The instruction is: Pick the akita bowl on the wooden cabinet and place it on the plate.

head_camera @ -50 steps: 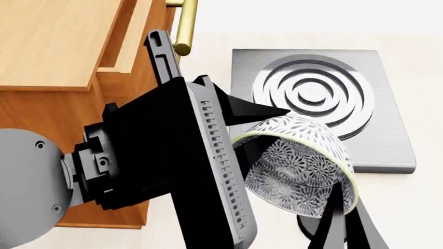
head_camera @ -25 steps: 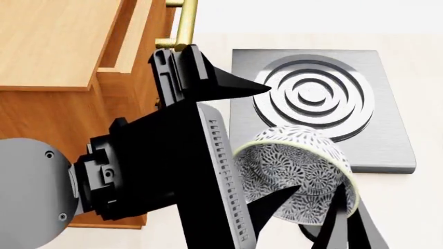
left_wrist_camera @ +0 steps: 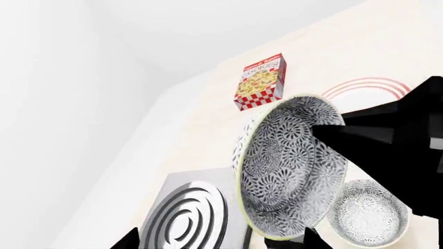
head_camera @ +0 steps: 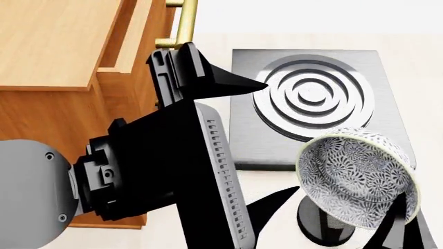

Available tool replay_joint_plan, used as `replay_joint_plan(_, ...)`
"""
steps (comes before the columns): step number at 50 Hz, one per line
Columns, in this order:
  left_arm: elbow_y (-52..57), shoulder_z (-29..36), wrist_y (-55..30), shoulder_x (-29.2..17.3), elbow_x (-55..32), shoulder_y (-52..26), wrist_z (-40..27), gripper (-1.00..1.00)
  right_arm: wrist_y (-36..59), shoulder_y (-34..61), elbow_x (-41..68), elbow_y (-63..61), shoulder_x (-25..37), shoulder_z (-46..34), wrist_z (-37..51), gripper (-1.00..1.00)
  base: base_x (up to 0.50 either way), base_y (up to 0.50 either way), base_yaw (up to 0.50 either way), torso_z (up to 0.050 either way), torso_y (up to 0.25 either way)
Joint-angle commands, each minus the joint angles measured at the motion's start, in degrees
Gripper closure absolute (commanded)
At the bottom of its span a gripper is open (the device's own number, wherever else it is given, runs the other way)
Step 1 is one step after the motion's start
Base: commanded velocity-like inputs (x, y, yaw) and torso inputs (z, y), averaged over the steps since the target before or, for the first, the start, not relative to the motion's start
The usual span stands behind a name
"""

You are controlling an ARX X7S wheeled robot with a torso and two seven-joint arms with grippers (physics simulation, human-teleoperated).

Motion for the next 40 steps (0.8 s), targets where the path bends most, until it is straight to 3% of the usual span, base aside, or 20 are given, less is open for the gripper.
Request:
replay_joint_plan(1, -0.2, 0.0, 0.4, -0.1, 0.0, 0.4, -0.3, -1.0, 2.0, -0.9, 2.5, 0.0, -0.8, 5.5, 6.5, 1.0, 0.0, 0.0, 0.0, 0.0, 0.0)
replay_joint_plan(10, -0.2, 0.4, 0.5, -0.3, 0.3, 0.5, -0.4, -1.0, 10.1, 1.9, 5.7, -1.4, -2.3, 10.6, 20.9, 1.0, 0.0, 0.0, 0.0, 0.0, 0.0)
replay_joint_plan(13, -0.2, 0.2, 0.4, -0.2, 0.1, 0.2, -0.4, -1.0, 5.9, 0.7, 4.3, -1.9, -3.3, 11.1, 18.8, 1.0, 0.0, 0.0, 0.0, 0.0, 0.0)
replay_joint_plan(24, -0.3, 0.9, -0.1, -0.1, 0.3, 0.2, -0.9, -1.0, 4.8, -3.0, 9.0, -5.2, -3.7, 18.6, 23.5, 1.0, 0.0, 0.0, 0.0, 0.001, 0.001)
replay_joint_plan(40, 0.3, 0.8, -0.1, -0.3, 0.1, 0.0, -1.4, -1.0, -3.0, -6.5, 18.3, -2.9, -6.5, 22.2, 18.4, 1.0, 0.0, 0.0, 0.0, 0.0, 0.0)
